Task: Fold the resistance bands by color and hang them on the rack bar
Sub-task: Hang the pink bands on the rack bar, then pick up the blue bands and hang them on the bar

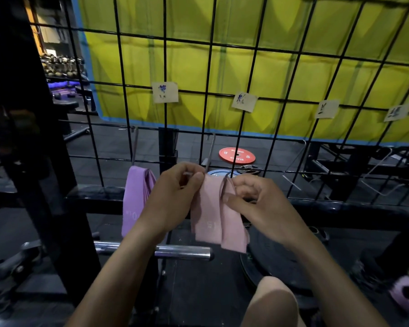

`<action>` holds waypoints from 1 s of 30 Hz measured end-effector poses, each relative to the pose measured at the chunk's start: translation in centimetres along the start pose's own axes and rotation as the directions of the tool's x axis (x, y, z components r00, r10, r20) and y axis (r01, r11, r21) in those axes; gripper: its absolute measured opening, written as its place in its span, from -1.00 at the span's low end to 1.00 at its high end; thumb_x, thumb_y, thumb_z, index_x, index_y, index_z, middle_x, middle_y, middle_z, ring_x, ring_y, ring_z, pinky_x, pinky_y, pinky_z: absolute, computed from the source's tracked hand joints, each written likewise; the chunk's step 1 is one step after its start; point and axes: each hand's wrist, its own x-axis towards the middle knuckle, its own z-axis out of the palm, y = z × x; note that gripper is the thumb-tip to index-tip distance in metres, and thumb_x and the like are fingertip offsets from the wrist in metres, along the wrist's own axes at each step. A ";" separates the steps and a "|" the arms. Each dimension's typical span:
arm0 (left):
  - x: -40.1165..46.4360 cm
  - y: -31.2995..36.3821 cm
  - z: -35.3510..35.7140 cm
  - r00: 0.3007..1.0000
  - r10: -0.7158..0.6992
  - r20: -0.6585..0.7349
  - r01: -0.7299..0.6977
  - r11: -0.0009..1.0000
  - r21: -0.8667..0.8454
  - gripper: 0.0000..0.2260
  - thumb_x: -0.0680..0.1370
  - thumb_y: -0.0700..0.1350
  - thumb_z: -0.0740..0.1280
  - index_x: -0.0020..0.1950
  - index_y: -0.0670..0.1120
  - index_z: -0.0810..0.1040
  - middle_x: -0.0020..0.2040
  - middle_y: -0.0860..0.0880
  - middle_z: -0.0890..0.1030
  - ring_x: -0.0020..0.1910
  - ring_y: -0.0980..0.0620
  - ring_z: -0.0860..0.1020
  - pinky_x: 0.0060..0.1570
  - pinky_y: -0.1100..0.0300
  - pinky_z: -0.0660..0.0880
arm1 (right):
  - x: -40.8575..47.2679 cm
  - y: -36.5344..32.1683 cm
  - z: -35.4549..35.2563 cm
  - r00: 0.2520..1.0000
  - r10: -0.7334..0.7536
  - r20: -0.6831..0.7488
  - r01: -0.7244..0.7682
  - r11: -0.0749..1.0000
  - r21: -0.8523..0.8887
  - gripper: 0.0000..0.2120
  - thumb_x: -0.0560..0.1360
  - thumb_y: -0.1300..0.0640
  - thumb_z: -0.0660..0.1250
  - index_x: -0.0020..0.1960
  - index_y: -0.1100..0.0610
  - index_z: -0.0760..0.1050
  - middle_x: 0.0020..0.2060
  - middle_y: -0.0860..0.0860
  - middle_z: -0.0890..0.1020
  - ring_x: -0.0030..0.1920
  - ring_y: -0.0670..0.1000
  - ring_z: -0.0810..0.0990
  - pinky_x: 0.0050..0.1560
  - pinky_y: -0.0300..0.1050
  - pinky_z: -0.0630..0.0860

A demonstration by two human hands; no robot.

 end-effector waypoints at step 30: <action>-2.5 -1.7 0.8 0.995 0.027 -0.091 -0.012 0.986 0.168 -0.89 0.69 -0.08 0.22 0.19 0.08 0.44 -0.04 0.17 0.61 -0.05 0.19 0.60 -0.07 0.14 0.60 | -1.6 3.2 4.3 0.968 0.065 -0.240 -0.081 0.995 -0.056 -0.90 0.43 0.12 0.54 -0.16 -0.01 0.63 -0.26 -0.13 0.71 -0.18 -0.17 0.68 -0.07 -0.17 0.62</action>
